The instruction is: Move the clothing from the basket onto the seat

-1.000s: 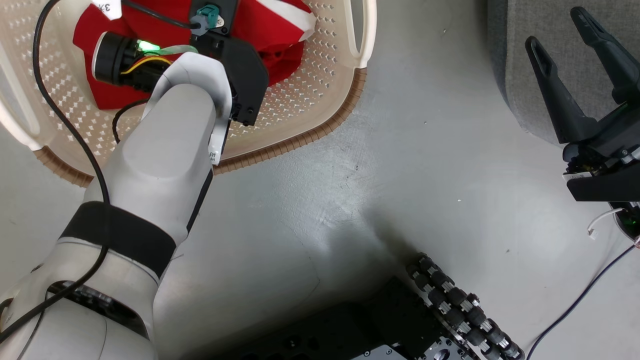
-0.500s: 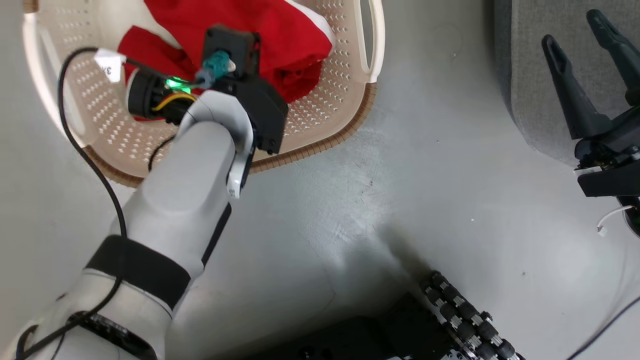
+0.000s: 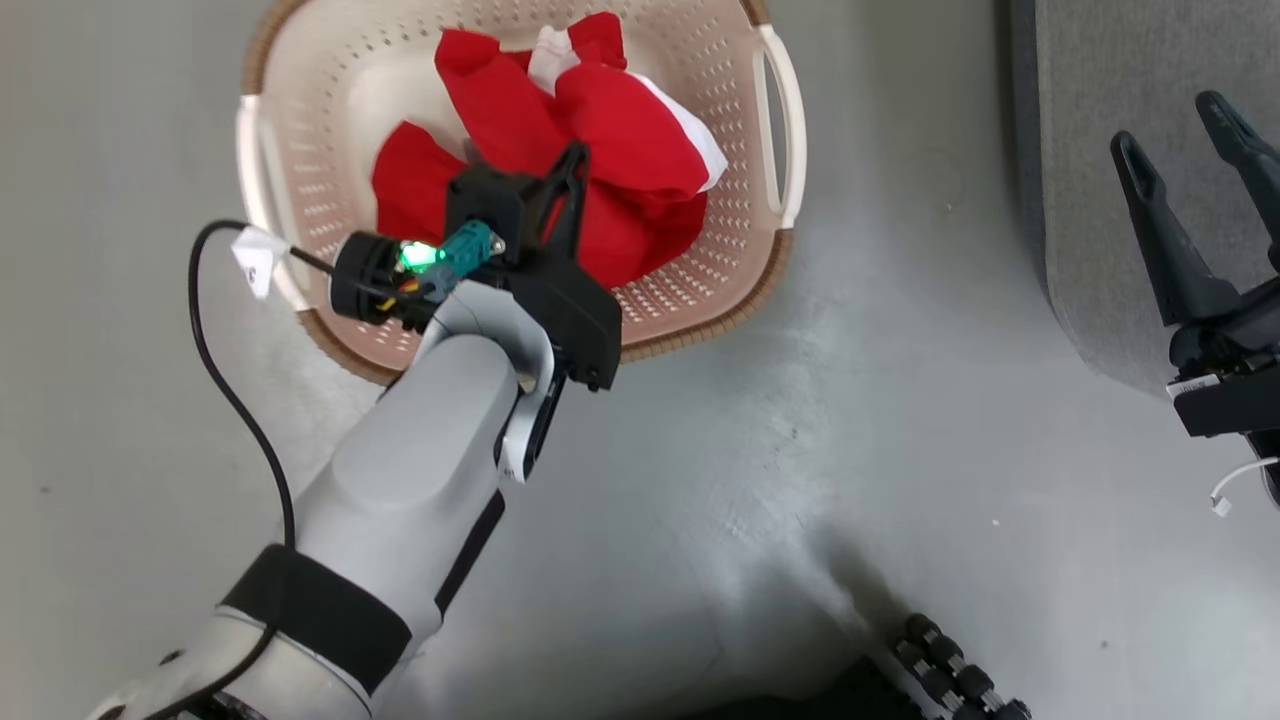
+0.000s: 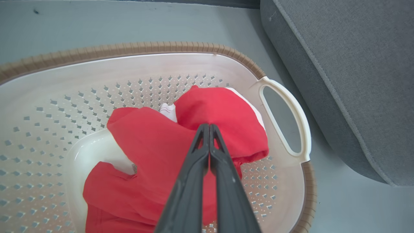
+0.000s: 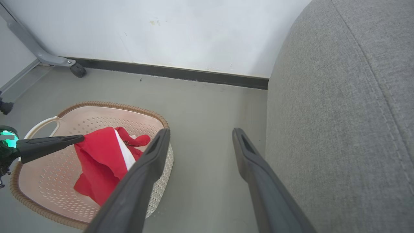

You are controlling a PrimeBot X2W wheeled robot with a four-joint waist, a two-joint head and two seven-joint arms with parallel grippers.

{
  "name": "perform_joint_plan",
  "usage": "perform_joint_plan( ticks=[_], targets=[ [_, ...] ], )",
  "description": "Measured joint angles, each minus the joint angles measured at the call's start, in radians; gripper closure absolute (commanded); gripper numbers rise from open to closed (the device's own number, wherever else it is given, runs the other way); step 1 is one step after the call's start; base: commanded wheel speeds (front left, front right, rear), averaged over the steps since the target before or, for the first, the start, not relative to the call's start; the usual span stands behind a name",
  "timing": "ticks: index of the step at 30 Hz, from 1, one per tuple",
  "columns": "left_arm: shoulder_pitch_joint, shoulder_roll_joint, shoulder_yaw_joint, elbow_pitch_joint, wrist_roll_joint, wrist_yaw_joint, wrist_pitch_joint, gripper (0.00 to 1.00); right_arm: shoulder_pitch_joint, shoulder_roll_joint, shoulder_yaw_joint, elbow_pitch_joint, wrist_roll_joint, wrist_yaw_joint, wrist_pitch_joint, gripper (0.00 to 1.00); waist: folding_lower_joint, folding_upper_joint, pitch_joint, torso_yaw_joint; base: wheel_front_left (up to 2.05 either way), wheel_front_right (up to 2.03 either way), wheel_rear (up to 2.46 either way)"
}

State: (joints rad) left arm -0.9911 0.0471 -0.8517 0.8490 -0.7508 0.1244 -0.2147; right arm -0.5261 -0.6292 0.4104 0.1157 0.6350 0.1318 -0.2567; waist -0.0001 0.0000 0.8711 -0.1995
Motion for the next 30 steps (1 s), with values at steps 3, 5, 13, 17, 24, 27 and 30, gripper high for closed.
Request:
perform_joint_plan(
  ticks=[3,5,13,17,24,27,30],
  targets=[
    [0.027,0.000,-0.012,-0.016,-0.010,0.000,-0.009,1.00,0.020,0.001,-0.013,0.004,0.003,0.000,0.000,0.00,0.0000,0.0000,-0.039,0.021,0.00,0.00,0.00],
    [0.047,0.000,-0.019,-0.031,-0.016,0.000,-0.017,1.00,0.034,0.001,-0.024,0.009,0.003,0.000,0.000,0.00,0.0000,0.0000,-0.066,0.035,0.00,0.00,0.00],
    [0.110,-0.001,-0.025,-0.084,-0.049,0.000,-0.035,1.00,0.099,0.008,-0.067,0.038,0.003,0.000,0.000,0.00,-0.0001,0.0000,-0.175,0.097,0.00,0.00,0.00],
    [0.148,-0.002,-0.018,-0.100,-0.050,0.000,-0.035,1.00,0.135,0.020,-0.087,0.056,0.000,-0.001,0.000,0.00,-0.0001,0.0000,-0.231,0.129,0.00,0.00,0.00],
    [0.215,-0.004,0.054,-0.137,-0.044,0.000,-0.035,1.00,0.192,0.046,-0.118,0.076,-0.017,-0.001,0.000,0.00,-0.0001,-0.0001,-0.332,0.184,0.00,0.00,0.00],
    [0.246,-0.006,0.088,-0.149,-0.029,0.000,-0.035,1.00,0.214,0.056,-0.128,0.086,-0.020,-0.001,0.000,0.00,0.0000,-0.0001,-0.376,0.206,0.00,0.00,0.00],
    [0.283,-0.007,0.119,-0.159,0.004,0.000,-0.035,1.00,0.239,0.067,-0.136,0.098,-0.038,-0.001,0.000,0.00,0.0000,-0.0001,-0.421,0.228,0.00,0.00,0.00]
  ],
)
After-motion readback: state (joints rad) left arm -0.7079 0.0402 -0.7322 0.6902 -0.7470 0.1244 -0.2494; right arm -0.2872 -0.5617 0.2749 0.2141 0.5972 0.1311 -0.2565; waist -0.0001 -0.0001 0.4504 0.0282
